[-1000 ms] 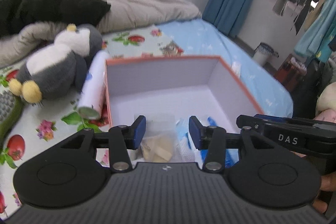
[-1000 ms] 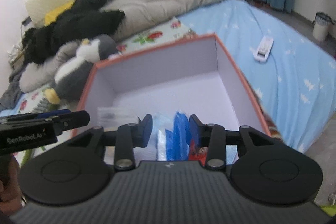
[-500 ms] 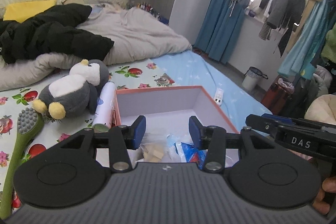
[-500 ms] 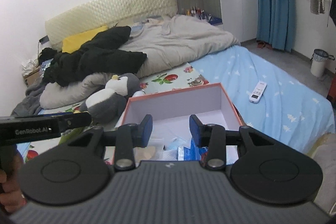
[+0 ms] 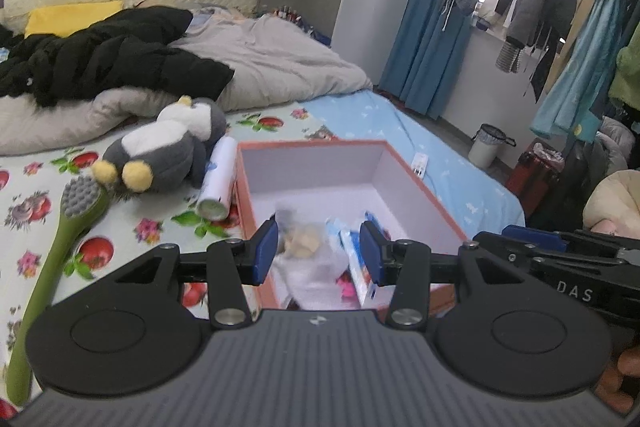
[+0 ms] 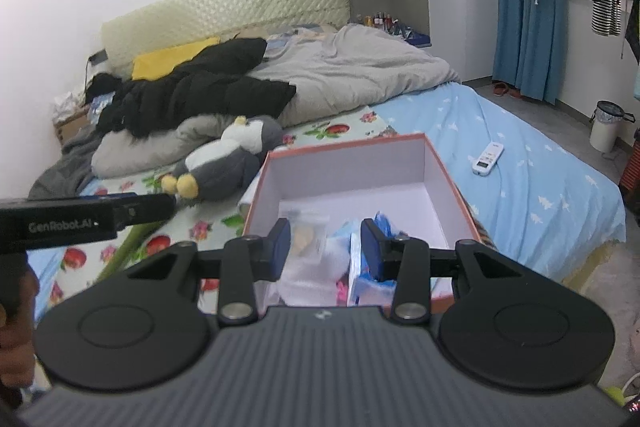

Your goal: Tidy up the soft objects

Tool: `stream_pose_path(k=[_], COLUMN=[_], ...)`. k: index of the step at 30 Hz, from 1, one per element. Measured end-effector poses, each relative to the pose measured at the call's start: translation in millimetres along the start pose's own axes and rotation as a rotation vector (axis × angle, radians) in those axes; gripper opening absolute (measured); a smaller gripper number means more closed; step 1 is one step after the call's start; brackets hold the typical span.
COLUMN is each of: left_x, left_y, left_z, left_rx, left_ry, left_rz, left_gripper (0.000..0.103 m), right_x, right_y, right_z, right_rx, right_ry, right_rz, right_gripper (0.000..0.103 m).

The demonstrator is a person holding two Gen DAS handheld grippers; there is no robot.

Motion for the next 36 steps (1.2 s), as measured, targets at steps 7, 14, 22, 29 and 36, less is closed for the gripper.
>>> stream_pose_path(k=[7,14,22,29,36], left_x=[6.6,1.2,-11.5,-13.4,-13.0], left_y=[15.2,21.2,25.0,25.7,25.8], left_z=[30.2,41.3,49.1,50.1,47.7], left_rx=[0.025,0.031,0.041,0.037,0.036], left_ry=[0.029,0.039,0.063,0.064,0.055], left_rz=[-0.039,-0.066,-0.08,-0.088,-0.093], left_gripper=[0.051,0.051,0.051,0.051,0.051], right_x=[6.3,3.2,-5.6,-6.7,-6.3], right_y=[3.0,0.8,3.9,-1.3,-6.3], right_z=[20.6,29.2,39.3,41.9,42.4], right_rx=[-0.025,-0.026,-0.035,-0.049,-0.044], right_ry=[0.015,0.017,0.05,0.056,0.055], right_rz=[0.006,0.033,0.022,0.031,0.042], right_gripper=[0.042,0.042,0.042,0.042,0.042])
Point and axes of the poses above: each gripper's, at about its wrist camera, not at the fingertips, and x roughly against the way its jaws point, y to its left, z to its underside, the point moved 9 cm from there along -x, roughly the way its jaws point, and after that the axes turned 6 degrees about x, right-handed, at the moved point
